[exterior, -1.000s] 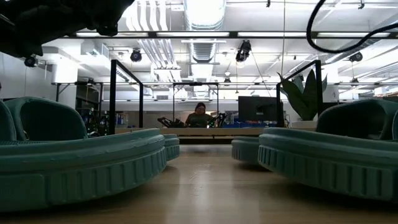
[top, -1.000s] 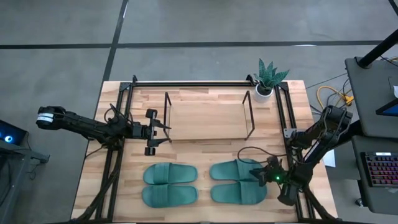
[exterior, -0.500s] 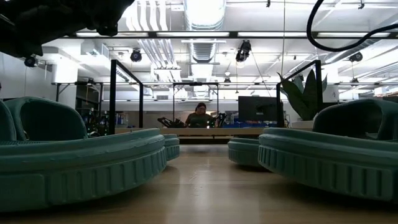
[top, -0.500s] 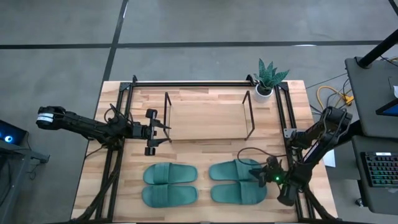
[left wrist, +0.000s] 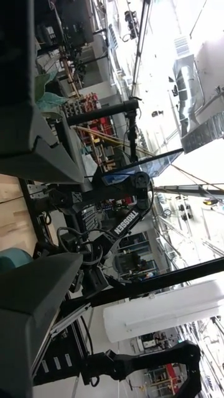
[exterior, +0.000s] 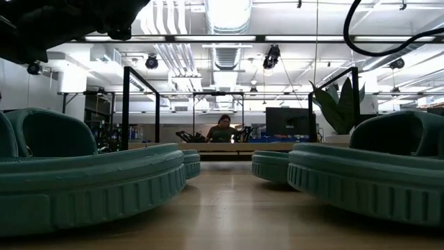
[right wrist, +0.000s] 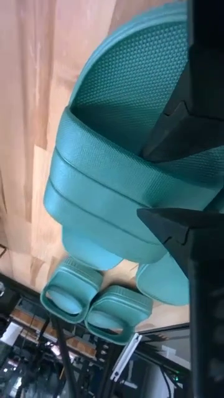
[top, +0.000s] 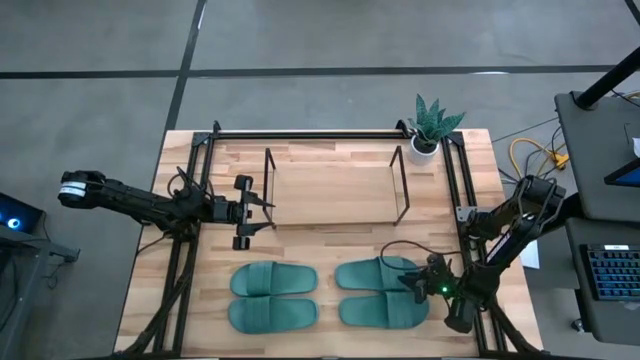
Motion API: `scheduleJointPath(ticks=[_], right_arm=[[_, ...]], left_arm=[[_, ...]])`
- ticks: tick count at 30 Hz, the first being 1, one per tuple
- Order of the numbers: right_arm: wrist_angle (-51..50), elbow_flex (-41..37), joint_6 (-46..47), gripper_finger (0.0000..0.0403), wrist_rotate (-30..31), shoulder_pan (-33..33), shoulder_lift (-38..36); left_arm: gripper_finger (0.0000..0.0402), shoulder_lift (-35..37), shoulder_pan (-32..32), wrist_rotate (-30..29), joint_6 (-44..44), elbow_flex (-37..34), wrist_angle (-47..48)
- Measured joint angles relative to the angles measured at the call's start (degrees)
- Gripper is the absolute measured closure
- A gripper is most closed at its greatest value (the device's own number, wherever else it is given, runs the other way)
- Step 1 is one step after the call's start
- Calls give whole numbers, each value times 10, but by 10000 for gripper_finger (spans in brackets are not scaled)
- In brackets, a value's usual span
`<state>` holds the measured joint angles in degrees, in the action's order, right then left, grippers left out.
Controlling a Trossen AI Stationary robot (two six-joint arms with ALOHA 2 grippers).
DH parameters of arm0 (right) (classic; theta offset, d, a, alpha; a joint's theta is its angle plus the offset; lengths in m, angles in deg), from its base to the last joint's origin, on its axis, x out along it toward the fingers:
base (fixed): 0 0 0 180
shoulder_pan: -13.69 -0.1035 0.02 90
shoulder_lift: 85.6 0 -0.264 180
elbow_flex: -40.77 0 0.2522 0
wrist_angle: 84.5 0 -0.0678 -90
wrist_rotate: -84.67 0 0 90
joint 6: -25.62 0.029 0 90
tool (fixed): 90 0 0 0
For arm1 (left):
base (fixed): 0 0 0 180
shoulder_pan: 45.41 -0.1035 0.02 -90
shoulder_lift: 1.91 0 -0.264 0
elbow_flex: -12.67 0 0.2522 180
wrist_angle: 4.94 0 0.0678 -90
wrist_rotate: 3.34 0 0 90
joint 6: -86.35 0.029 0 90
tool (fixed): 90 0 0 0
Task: Pick and place slides into the shelf
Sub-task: Put the green slipper on the shelf
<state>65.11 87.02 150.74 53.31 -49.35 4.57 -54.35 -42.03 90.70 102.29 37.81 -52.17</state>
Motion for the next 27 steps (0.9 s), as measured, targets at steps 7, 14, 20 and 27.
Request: scheduleJointPath(ticks=[7,14,20,27], right_arm=[[10,-3,-51,298,2,13,0],[9,-4,-66,331,2,20,0],[8,-4,-124,386,2,34,-1],[10,10,-188,392,13,64,-9]], left_arm=[[223,0,0,0,0,0,0],[223,0,0,0,0,0,0],[223,0,0,0,0,0,0],[223,0,0,0,0,0,0]])
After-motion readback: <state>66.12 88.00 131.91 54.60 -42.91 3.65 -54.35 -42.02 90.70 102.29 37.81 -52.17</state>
